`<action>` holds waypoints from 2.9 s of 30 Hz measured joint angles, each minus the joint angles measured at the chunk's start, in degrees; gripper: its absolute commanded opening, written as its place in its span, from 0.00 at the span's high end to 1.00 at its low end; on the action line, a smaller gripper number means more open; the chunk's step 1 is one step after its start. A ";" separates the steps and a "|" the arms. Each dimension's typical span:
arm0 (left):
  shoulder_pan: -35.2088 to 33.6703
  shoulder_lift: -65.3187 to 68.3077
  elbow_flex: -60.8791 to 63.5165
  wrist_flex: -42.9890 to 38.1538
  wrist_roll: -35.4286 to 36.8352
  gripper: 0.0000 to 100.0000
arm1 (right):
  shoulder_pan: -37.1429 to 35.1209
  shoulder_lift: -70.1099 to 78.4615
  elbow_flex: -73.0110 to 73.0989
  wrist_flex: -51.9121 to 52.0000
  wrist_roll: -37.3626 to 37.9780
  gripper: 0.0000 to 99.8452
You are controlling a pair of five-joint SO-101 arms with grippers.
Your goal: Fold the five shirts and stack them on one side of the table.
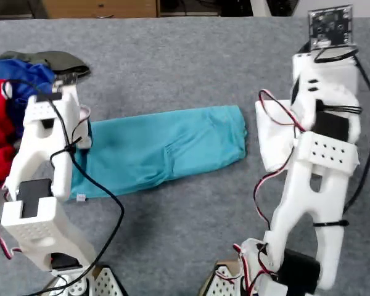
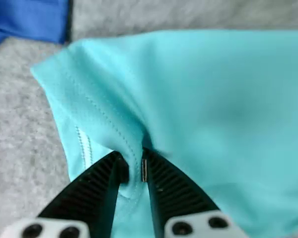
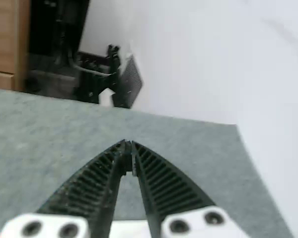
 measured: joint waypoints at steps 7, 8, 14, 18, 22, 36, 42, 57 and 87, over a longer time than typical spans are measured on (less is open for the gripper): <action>6.86 0.00 -9.05 8.26 1.14 0.98 | 8.62 0.26 -4.57 -3.34 3.43 1.00; 8.09 0.00 -9.85 8.97 2.11 0.98 | 9.85 0.70 -5.45 -3.34 3.43 1.00; 16.70 0.00 -13.19 9.32 7.21 0.98 | 12.40 3.69 -8.18 -3.34 3.43 1.00; 20.92 0.00 -16.44 9.32 10.20 0.98 | 13.19 3.96 -8.35 -3.34 3.43 1.00; 24.70 0.00 -20.22 9.32 12.75 0.98 | 13.27 3.96 -9.05 -3.34 3.43 1.00; 35.52 0.00 -23.65 3.52 23.03 0.98 | 13.36 3.96 -9.05 -3.34 3.43 1.00; 29.89 0.00 -23.65 3.43 23.74 0.98 | 13.36 3.96 -9.05 -3.34 3.43 1.00; 42.99 4.31 -31.30 -3.43 25.58 0.98 | 13.36 3.96 -9.05 -3.34 3.43 1.00; 48.18 32.97 -74.20 12.40 39.21 0.71 | 10.73 3.96 -9.05 -2.55 5.98 0.99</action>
